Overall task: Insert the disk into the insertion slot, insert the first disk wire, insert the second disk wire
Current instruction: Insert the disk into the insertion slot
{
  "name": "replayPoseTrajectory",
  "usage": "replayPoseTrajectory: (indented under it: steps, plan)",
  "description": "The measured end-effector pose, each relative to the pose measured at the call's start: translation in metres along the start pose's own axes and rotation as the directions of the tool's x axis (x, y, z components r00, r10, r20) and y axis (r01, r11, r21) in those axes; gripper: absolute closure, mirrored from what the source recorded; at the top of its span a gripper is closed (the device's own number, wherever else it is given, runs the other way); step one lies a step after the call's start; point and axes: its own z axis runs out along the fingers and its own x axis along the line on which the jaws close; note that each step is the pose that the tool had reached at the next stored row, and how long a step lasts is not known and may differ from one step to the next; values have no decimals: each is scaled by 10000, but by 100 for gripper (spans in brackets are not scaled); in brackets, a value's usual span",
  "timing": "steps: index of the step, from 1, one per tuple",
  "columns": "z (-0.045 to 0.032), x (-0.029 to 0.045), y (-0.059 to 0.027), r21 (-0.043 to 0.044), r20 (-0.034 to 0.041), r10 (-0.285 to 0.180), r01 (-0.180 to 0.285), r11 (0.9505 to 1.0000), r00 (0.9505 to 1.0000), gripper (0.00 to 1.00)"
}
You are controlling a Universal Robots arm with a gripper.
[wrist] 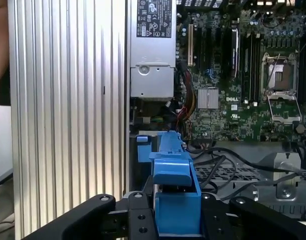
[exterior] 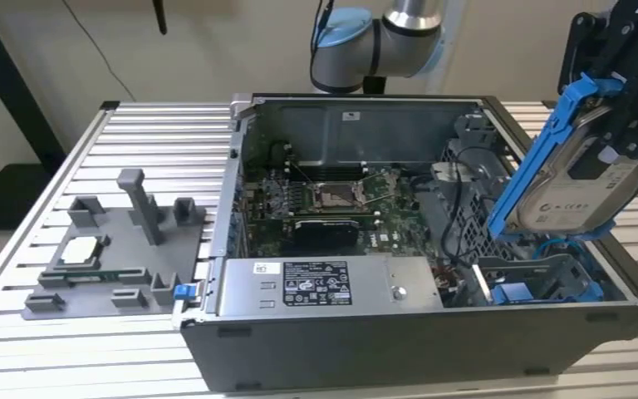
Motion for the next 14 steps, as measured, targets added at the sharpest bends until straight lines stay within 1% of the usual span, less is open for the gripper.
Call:
replayPoseTrajectory:
  steps: [4,10,14]
  plan:
    - [57,20,-17,0,3,0,0,10000,10000,100]
    - [126,28,-38,0,8,1,-1,10000,10000,100]
    - [188,29,-45,-1,40,0,0,10000,10000,100]
